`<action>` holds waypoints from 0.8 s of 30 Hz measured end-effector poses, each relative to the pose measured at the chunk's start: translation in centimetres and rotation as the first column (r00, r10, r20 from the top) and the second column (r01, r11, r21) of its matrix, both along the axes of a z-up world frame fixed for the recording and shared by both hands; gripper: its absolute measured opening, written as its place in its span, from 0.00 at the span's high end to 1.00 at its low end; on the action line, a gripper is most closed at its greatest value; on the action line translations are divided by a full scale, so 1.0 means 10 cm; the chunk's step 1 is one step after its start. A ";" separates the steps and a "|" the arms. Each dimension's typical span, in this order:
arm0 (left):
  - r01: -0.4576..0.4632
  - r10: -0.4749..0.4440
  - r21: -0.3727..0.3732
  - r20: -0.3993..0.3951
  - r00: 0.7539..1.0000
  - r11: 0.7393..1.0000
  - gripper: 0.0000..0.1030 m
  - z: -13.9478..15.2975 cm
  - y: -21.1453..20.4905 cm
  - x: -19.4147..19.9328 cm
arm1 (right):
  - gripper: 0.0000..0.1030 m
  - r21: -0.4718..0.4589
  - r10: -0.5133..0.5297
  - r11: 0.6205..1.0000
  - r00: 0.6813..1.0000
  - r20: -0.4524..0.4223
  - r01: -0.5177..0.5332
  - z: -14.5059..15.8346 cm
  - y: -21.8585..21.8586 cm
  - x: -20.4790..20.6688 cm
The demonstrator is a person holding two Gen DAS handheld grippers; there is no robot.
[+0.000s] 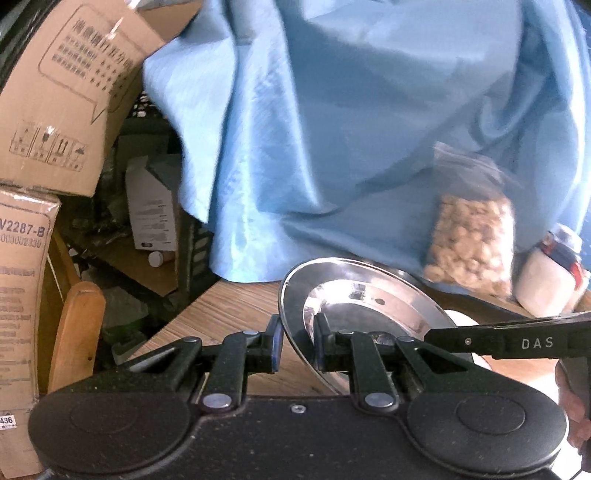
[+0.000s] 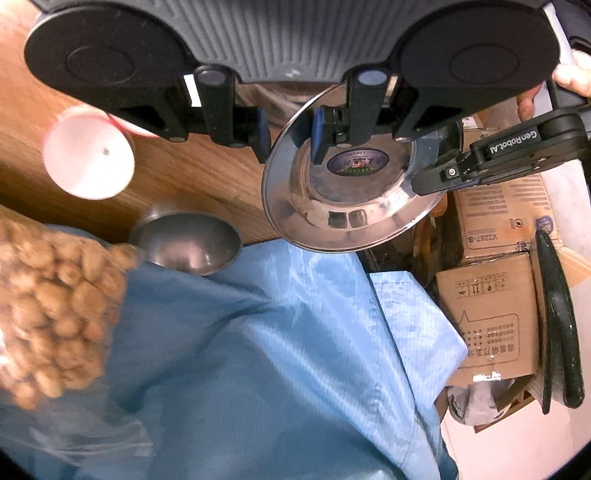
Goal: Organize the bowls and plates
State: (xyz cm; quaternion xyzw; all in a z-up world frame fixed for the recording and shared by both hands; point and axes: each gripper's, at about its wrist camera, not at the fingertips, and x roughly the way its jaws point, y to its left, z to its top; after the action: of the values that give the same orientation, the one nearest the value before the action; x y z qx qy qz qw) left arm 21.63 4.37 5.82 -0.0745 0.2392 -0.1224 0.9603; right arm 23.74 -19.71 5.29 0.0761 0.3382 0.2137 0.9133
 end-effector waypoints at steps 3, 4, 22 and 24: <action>0.023 -0.024 0.006 0.011 1.000 1.000 0.82 0.05 -0.06 -0.13 | 0.75 -0.006 -0.019 1.000 1.000 0.002 0.019 0.05 -0.05 -0.18; 0.029 -0.029 0.008 0.016 0.999 1.000 0.82 0.06 -0.08 -0.19 | 0.75 -0.009 -0.023 1.000 1.000 0.008 0.023 0.07 -0.08 -0.26; 0.073 -0.068 0.058 -0.078 0.995 0.996 0.81 -0.19 -0.37 -0.47 | 0.74 -0.028 -0.057 0.998 0.997 -0.052 0.055 -0.17 -0.33 -0.79; 0.074 -0.068 0.064 -0.088 0.994 0.995 0.80 -0.23 -0.39 -0.48 | 0.74 -0.034 -0.056 0.998 0.997 -0.061 0.054 -0.20 -0.32 -0.81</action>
State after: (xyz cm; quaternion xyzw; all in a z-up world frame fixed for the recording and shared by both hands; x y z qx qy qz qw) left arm 16.80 0.50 3.54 -0.0386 0.2865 -0.1449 0.9463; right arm 15.60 -22.94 3.29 0.0774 0.3676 0.1806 0.9090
